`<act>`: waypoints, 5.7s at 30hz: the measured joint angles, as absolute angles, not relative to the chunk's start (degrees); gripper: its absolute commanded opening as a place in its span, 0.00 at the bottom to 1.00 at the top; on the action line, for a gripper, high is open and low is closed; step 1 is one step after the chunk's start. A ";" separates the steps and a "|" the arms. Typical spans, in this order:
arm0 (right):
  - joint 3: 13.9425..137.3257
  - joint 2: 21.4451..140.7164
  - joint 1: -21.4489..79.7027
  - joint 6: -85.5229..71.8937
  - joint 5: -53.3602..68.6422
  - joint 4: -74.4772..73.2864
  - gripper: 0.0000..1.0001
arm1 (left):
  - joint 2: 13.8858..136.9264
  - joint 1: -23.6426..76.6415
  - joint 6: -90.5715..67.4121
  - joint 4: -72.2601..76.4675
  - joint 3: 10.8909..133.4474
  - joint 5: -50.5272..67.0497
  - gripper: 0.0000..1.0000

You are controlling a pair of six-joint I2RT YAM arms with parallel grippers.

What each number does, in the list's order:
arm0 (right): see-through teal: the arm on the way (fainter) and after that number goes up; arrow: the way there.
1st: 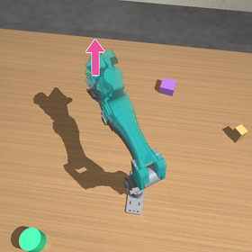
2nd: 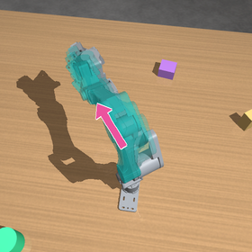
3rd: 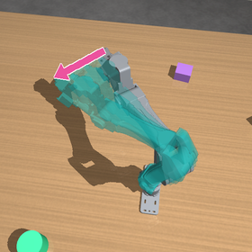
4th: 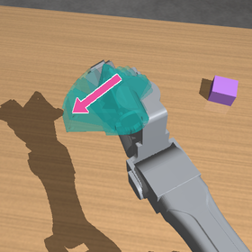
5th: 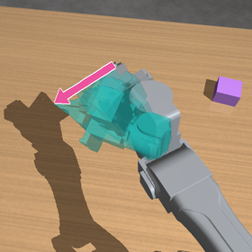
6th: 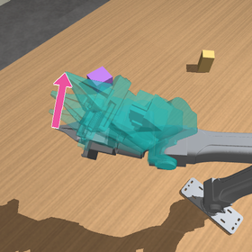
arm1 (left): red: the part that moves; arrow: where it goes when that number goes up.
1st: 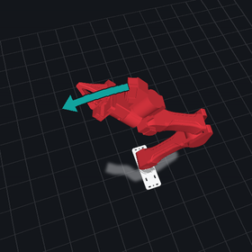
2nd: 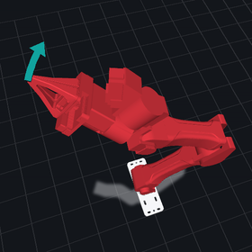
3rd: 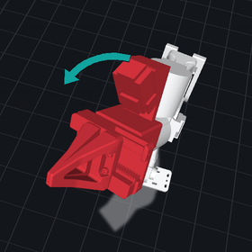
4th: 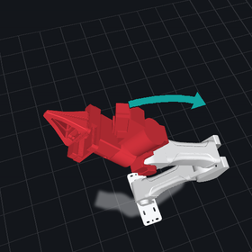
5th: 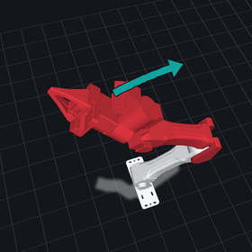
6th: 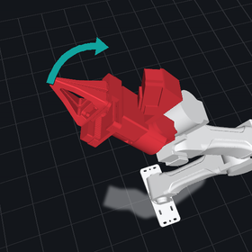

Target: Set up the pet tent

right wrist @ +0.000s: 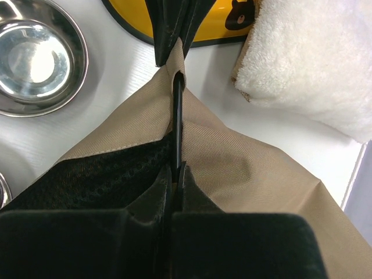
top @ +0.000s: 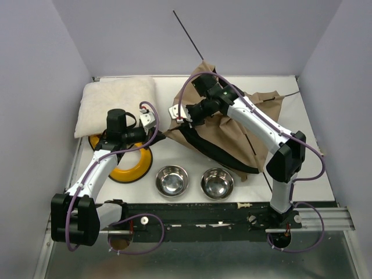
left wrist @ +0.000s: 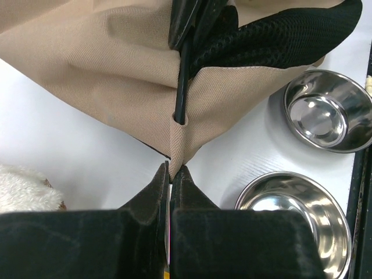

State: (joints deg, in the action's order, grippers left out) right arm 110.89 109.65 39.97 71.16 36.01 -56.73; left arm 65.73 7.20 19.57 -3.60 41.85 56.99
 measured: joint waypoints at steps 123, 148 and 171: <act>96.49 106.21 40.91 76.51 31.62 -52.12 0.01 | 77.84 17.74 6.55 -6.00 51.75 53.32 0.35; 99.22 106.24 41.32 73.97 36.51 -51.99 0.01 | 78.00 15.14 15.99 -6.59 49.28 57.69 0.44; 99.22 106.24 40.05 73.58 35.88 -51.13 0.14 | 80.18 16.53 6.85 2.44 49.50 59.44 0.00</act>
